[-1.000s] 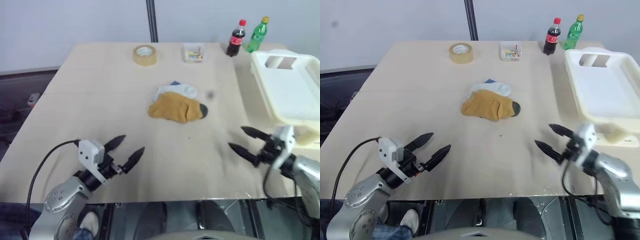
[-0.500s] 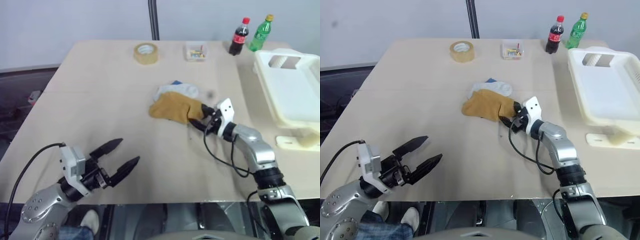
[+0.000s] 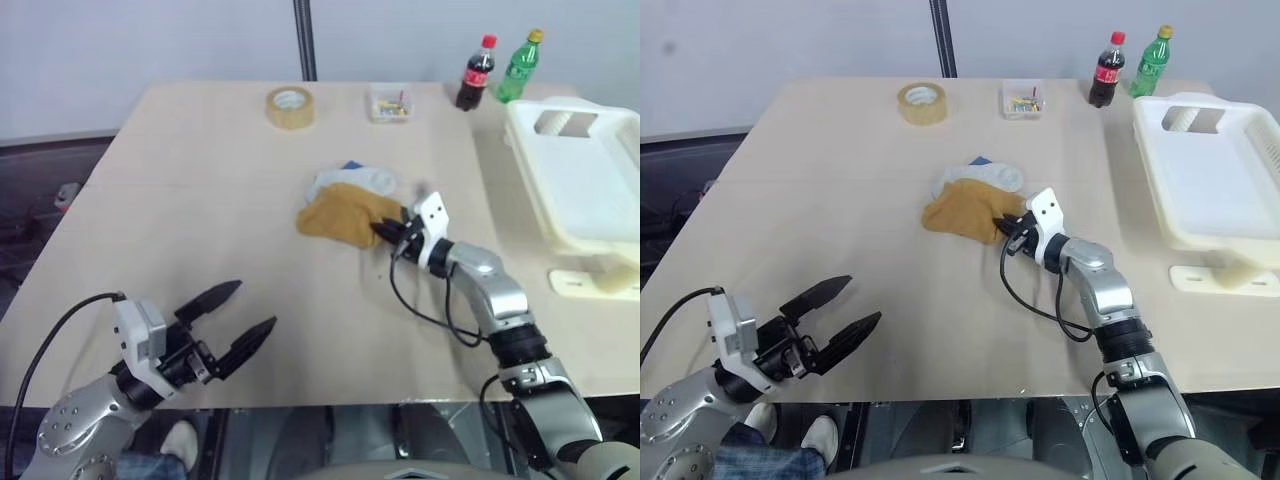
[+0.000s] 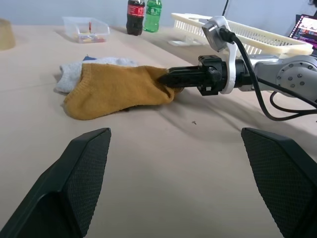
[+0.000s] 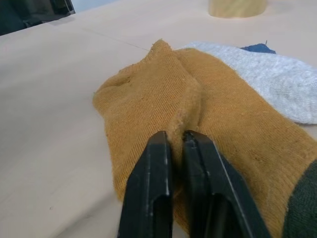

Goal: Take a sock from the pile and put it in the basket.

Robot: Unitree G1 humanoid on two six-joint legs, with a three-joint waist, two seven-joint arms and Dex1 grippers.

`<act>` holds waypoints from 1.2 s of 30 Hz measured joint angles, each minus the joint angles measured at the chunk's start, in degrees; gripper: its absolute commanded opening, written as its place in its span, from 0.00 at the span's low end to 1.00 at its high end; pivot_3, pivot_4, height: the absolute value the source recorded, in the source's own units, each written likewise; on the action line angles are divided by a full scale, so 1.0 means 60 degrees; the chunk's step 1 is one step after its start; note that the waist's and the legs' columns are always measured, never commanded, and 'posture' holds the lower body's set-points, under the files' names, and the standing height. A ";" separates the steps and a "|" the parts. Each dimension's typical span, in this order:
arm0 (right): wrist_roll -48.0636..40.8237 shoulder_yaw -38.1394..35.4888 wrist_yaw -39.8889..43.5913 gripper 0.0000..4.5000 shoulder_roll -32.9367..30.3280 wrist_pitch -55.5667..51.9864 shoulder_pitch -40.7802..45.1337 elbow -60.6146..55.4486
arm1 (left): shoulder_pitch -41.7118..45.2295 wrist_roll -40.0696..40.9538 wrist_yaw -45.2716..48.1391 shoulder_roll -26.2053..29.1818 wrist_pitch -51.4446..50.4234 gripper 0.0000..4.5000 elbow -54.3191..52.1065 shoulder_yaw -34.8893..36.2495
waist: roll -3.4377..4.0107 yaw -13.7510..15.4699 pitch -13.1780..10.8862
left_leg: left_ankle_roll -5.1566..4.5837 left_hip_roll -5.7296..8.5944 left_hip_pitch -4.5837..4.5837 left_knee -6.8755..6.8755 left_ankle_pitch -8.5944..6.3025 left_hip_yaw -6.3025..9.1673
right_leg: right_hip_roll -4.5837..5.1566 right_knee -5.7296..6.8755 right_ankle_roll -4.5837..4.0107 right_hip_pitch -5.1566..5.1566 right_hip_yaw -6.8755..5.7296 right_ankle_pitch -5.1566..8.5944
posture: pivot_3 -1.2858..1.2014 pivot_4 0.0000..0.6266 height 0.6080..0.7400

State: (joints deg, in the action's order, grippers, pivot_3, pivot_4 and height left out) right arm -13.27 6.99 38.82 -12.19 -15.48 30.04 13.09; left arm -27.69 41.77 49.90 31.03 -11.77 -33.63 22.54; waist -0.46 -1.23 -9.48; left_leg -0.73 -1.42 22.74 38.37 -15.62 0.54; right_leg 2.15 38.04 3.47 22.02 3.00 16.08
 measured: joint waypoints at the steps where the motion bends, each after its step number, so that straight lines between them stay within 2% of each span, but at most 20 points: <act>1: -0.0021 -0.0002 0.0036 0.05 -0.0040 -0.0071 -0.0083 -0.0198 | 0.0000 -0.0003 0.0002 -0.0007 0.0015 1.00 0.0000 -0.0023 | 0.0000 0.0003 0.0000 | 0.0000 0.0000 0.0001 0.0000 0.0000 0.0000 | 0.0000 0.0000 0.0000 0.0000 0.0000 0.0000 | 0.52 0.24 1.00; 5: -0.0426 0.0015 0.0449 0.05 -0.0332 -0.0714 -0.0550 -0.1255 | 0.0013 -0.0047 0.0009 -0.0019 0.0082 1.00 0.0001 -0.0073 | 0.0000 0.0031 0.0000 | -0.0001 -0.0001 0.0004 -0.0003 -0.0001 0.0003 | 0.0002 -0.0006 0.0000 0.0000 -0.0002 0.0000 | 0.52 0.24 1.00; 9: -0.1650 -0.0164 0.1419 0.05 -0.1993 -0.2953 -0.1906 -0.3268 | 0.0092 -0.0172 0.0016 -0.0021 0.0133 1.00 0.0016 -0.0155 | -0.0002 0.0072 0.0000 | -0.0004 0.0005 0.0011 -0.0003 -0.0002 0.0008 | 0.0018 -0.0015 0.0000 -0.0005 -0.0007 0.0001 | 0.52 0.24 1.00; 13: -0.2322 -0.0808 0.1618 0.05 -0.2854 -0.3831 -0.2465 -0.3803 | 0.0128 -0.0174 0.0048 -0.0027 0.0157 1.00 0.0031 -0.0216 | 0.0006 0.0042 -0.0005 | -0.0004 0.0001 -0.0001 0.0000 -0.0001 -0.0001 | 0.0011 -0.0009 -0.0002 -0.0006 -0.0003 0.0002 | 0.52 0.24 1.00; 18: -0.3497 -0.2724 0.2373 0.05 -0.5205 -0.5261 -0.3895 -0.4367 | 0.0139 -0.0175 0.0122 -0.0030 0.0157 1.00 0.0105 -0.0329 | 0.0001 0.0089 -0.0006 | -0.0005 0.0006 0.0009 0.0000 -0.0002 -0.0003 | 0.0008 -0.0020 0.0000 -0.0006 -0.0001 0.0002 | 0.52 0.24 1.00; 20: -0.3910 -0.3439 0.2723 0.05 -0.5822 -0.5600 -0.4266 -0.4380 | 0.0301 -0.0173 0.0194 -0.0011 0.0151 1.00 0.0122 -0.0400 | 0.0000 0.0085 -0.0008 | -0.0005 0.0011 0.0009 0.0001 -0.0002 -0.0005 | 0.0002 -0.0017 0.0001 -0.0008 0.0002 0.0002 | 0.52 0.24 1.00; 26: -0.5565 -0.5680 0.3791 0.05 -0.7555 -0.6739 -0.4358 -0.4483 | 0.0635 -0.0174 0.0402 0.0055 0.0142 1.00 0.0318 -0.0423 | -0.0003 0.0009 -0.0010 | -0.0005 0.0002 -0.0016 0.0007 -0.0002 -0.0030 | -0.0034 -0.0018 0.0002 -0.0019 0.0029 0.0003 | 0.52 0.24 1.00; 30: -0.6793 -0.6115 0.3683 0.05 -0.7762 -0.7514 -0.3414 -0.4885 | 0.0740 -0.0175 0.0476 0.0101 0.0131 1.00 0.0489 -0.0471 | -0.0009 0.0023 -0.0008 | -0.0005 -0.0008 -0.0018 0.0009 -0.0002 -0.0026 | -0.0042 -0.0018 0.0002 -0.0022 0.0027 0.0003 | 0.52 0.24 1.00; 32: -0.7313 -0.5833 0.2975 0.05 -0.7549 -0.8016 -0.2573 -0.5299 | 0.0743 -0.0174 0.0494 0.0099 0.0133 1.00 0.0504 -0.0493 | -0.0015 0.0022 -0.0008 | -0.0005 -0.0015 -0.0015 0.0009 -0.0002 -0.0026 | -0.0040 -0.0020 0.0003 -0.0021 0.0029 0.0003 | 0.52 0.24 1.00; 33: -0.7423 -0.5446 0.2536 0.05 -0.7322 -0.8243 -0.2339 -0.5593 | 0.0766 -0.0176 0.0505 0.0102 0.0128 1.00 0.0506 -0.0520 | -0.0031 0.0036 0.0000 | -0.0005 -0.0019 -0.0010 0.0009 -0.0002 -0.0019 | -0.0040 -0.0023 0.0002 -0.0021 0.0022 0.0003 | 0.52 0.24 1.00; 36: -0.7446 -0.3565 0.0782 0.05 -0.5612 -0.9067 -0.1825 -0.6262 | 0.0760 -0.0170 0.0583 0.0107 0.0101 1.00 0.0504 -0.0637 | -0.0081 0.0035 0.0026 | -0.0004 -0.0038 0.0004 0.0006 -0.0003 -0.0013 | -0.0041 -0.0021 0.0001 -0.0005 0.0015 0.0003 | 0.52 0.24 1.00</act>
State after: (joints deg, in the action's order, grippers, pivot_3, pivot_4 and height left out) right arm -57.94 -14.40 43.51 -45.87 -69.89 19.09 -24.49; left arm -23.13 40.74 53.40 31.68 -11.16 -30.60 18.72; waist -0.94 -1.02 -9.33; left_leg -0.75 -1.64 22.76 38.40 -15.64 0.46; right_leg 1.90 37.92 3.47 21.99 3.09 16.10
